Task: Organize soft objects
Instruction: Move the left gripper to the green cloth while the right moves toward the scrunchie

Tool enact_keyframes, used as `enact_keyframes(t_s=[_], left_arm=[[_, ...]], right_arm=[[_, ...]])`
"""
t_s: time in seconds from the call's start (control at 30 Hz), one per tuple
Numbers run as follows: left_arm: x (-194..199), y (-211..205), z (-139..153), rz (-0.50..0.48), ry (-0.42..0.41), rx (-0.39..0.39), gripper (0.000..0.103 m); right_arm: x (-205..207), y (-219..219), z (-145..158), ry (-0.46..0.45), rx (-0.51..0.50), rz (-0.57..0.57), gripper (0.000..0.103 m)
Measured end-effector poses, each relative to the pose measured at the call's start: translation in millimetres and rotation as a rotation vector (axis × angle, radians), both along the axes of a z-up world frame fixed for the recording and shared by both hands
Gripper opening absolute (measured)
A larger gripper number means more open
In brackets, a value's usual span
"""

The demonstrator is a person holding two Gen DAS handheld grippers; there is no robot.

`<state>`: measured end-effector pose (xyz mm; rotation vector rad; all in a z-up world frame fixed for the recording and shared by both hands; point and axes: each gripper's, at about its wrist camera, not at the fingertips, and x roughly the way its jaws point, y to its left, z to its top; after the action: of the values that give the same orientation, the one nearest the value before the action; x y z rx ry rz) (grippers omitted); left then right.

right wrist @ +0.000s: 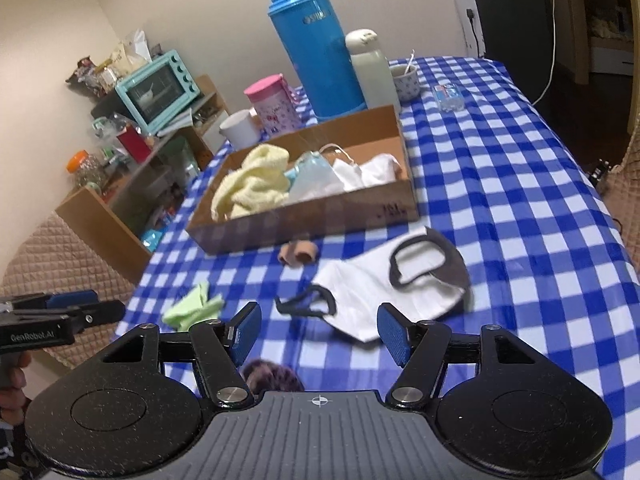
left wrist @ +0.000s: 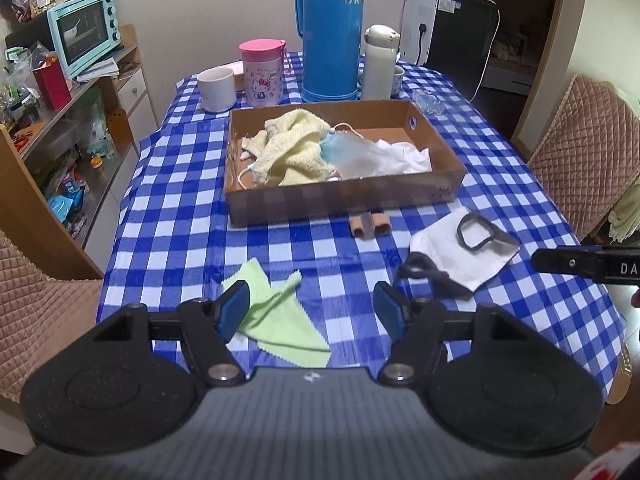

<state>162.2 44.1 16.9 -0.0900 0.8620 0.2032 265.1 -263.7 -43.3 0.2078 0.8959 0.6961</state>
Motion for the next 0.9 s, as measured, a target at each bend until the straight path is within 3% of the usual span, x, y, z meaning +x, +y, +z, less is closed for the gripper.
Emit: enact_keyframes(t_s=[0.23, 0.63, 0.9], left_arm=[[-9, -13, -6, 0.001, 0.005, 0.025, 0.069], [-17, -21, -26, 0.007, 0.073, -0.027, 0.069], [-18, -21, -35, 0.022, 0.087, -0.013, 0.069]], right_arm=[[-12, -7, -8, 0.014, -0.029, -0.003, 0.064], [-35, 3, -23, -0.008, -0.096, 0.071, 0.064], [-38, 13, -29, -0.026, -0.107, 0.107, 0.064]])
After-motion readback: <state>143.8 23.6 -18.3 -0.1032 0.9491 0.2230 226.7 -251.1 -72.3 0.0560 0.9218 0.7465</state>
